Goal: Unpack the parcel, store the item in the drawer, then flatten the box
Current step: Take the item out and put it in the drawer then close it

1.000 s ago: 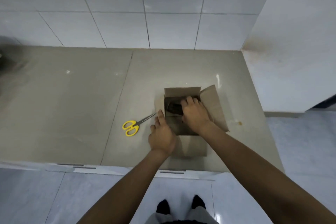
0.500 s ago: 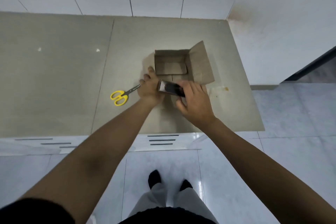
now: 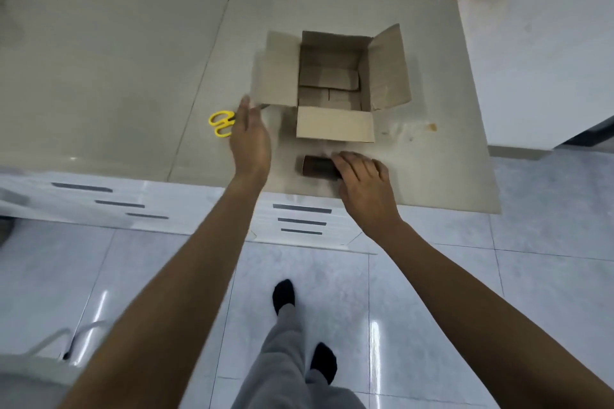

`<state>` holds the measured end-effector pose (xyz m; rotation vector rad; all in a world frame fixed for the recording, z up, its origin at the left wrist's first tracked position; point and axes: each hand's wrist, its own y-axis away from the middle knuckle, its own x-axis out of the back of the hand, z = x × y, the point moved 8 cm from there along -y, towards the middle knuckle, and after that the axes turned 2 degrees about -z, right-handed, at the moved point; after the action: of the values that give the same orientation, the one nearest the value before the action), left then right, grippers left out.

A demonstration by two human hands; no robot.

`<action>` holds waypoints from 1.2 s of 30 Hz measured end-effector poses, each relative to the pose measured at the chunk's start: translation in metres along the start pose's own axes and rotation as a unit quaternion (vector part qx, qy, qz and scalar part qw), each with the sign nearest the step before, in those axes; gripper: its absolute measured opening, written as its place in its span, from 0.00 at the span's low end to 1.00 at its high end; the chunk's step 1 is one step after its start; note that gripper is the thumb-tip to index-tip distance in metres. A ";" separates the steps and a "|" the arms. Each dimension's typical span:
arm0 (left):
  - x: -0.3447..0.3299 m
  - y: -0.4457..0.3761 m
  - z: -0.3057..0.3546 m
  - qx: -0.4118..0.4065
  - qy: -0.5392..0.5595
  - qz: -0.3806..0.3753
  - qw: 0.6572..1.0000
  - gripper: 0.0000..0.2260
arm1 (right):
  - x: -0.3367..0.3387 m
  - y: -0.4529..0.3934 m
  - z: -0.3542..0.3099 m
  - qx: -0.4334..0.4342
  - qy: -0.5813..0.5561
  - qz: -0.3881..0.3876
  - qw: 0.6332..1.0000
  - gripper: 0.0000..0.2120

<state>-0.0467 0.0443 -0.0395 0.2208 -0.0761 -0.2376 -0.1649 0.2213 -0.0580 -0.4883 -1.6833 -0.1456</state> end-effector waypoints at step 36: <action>-0.024 0.106 -0.269 0.449 0.362 -0.076 0.813 0.43 | -0.027 -0.003 0.009 -0.013 -0.043 0.052 0.998 0.24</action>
<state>-0.0192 0.2065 -0.2789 1.2589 0.6133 -0.2496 -0.1719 0.2156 -0.0852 -0.6092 -1.7382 -0.0715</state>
